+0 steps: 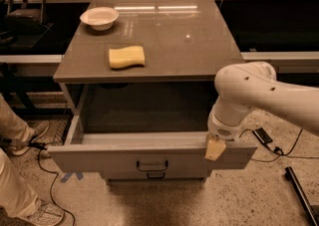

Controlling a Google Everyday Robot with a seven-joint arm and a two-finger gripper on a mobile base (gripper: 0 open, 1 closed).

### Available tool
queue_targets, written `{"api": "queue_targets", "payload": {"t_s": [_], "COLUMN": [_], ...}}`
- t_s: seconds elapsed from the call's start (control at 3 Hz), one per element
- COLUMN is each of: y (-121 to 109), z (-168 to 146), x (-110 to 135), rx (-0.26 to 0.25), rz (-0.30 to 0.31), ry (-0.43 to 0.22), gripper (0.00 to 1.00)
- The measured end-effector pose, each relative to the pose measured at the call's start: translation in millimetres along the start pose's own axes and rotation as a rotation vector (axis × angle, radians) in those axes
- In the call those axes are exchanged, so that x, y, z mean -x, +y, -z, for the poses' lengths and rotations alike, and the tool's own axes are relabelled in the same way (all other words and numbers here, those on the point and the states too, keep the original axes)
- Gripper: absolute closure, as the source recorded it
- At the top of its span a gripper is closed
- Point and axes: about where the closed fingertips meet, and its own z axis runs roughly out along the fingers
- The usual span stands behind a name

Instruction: Open top drawer

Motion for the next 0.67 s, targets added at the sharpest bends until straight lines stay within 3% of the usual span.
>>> {"api": "queue_targets", "payload": {"t_s": [0.33,0.67], "y": [8.0,24.2], "z": [2.0,-1.0], "x": [-7.6,-23.5], "rx": [-0.007,-0.011], "rz": [-0.024,-0.076], "ry": [-0.004,-0.027], "gripper": [1.0,1.0]}}
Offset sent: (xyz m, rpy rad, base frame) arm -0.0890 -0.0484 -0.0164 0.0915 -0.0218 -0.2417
